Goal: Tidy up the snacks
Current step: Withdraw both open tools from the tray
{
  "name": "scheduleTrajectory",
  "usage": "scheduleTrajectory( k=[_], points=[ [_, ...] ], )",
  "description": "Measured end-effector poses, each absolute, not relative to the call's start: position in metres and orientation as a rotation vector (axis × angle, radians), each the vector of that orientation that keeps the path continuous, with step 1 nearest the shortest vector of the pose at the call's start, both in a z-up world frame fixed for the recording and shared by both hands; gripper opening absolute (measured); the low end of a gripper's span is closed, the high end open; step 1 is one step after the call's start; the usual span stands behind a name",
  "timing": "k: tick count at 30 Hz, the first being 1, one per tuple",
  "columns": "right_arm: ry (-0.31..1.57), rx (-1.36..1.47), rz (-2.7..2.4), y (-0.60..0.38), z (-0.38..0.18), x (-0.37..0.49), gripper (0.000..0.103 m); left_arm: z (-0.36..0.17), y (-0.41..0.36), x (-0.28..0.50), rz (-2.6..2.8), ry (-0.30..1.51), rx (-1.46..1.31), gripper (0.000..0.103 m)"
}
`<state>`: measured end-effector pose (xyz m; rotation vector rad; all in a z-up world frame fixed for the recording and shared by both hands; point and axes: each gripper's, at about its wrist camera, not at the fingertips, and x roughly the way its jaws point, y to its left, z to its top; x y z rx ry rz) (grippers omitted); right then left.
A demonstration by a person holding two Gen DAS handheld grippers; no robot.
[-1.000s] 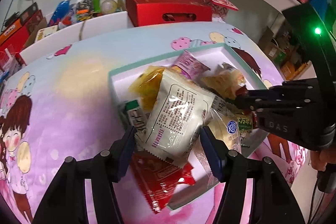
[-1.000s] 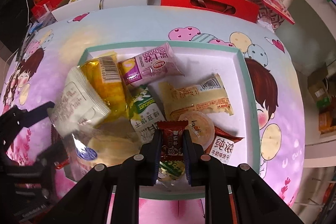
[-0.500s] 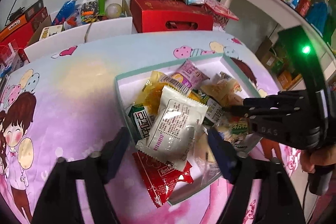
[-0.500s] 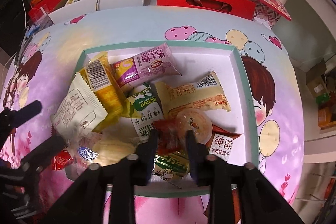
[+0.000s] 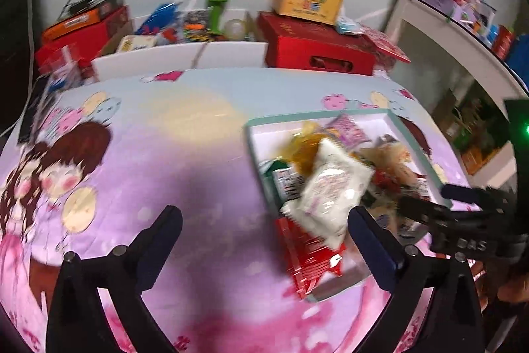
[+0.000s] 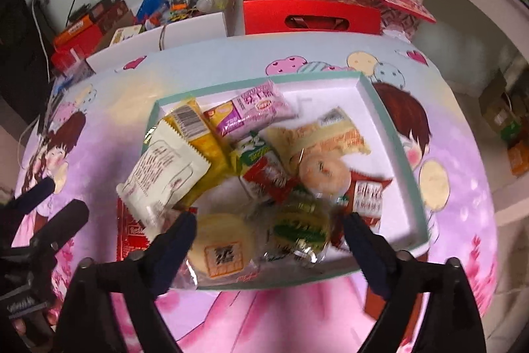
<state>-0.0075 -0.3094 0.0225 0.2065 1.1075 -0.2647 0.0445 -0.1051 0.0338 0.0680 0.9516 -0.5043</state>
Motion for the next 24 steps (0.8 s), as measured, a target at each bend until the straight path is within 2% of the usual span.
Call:
scheduleTrajectory(
  k=[1,2,11,24],
  points=[
    [1.093,0.225,-0.27,-0.307,0.021,-0.012,0.102,0.032,-0.099,0.044,-0.492,0.954,0.061,0.101],
    [1.08,0.24,-0.273,-0.306,0.02,-0.014,0.103,0.029,-0.093,0.044,-0.48,0.962,0.055,0.101],
    [1.001,0.294,-0.303,-0.289,0.024,-0.038,0.103,0.01,-0.062,0.032,-0.378,1.015,0.076,0.101],
    [0.971,0.337,-0.313,-0.268,0.01,-0.066,0.103,0.011,-0.049,0.009,-0.325,0.987,0.104,0.101]
  ],
)
